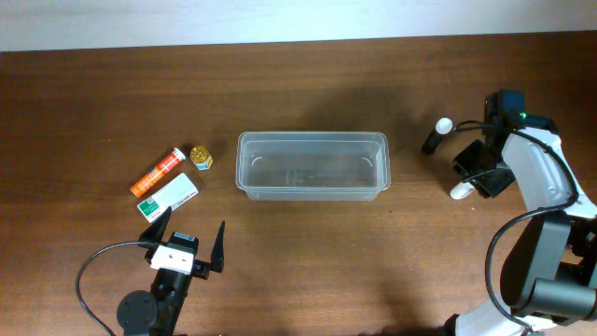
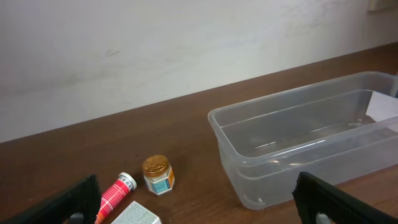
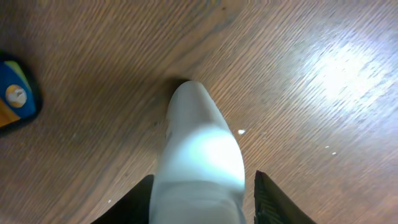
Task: Pack container
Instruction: 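Close the right gripper on the white bottle and lift it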
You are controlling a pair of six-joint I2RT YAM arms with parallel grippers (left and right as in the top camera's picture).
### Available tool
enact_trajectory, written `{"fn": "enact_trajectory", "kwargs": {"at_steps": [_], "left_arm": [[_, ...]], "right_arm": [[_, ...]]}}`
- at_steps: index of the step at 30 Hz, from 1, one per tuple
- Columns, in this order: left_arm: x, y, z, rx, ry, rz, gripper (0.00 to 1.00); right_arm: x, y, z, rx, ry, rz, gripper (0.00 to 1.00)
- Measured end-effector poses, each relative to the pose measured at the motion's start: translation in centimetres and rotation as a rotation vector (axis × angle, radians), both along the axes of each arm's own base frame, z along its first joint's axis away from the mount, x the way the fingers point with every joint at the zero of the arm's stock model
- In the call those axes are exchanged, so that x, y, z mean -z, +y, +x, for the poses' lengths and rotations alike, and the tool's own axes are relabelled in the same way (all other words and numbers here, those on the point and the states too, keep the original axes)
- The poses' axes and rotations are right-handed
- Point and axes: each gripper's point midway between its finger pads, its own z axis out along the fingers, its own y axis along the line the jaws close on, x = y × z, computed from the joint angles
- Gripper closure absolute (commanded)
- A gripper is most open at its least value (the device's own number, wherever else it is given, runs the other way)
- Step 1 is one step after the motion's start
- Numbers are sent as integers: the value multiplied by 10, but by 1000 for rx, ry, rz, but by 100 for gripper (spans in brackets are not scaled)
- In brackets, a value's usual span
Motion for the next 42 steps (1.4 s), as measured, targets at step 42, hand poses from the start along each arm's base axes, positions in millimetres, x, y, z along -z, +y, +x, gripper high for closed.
{"fn": "enact_trajectory", "kwargs": {"at_steps": [42], "left_arm": [[0, 0, 0, 0, 0, 0, 1]], "right_arm": [[-79, 33, 12, -431, -164, 99, 75]]}}
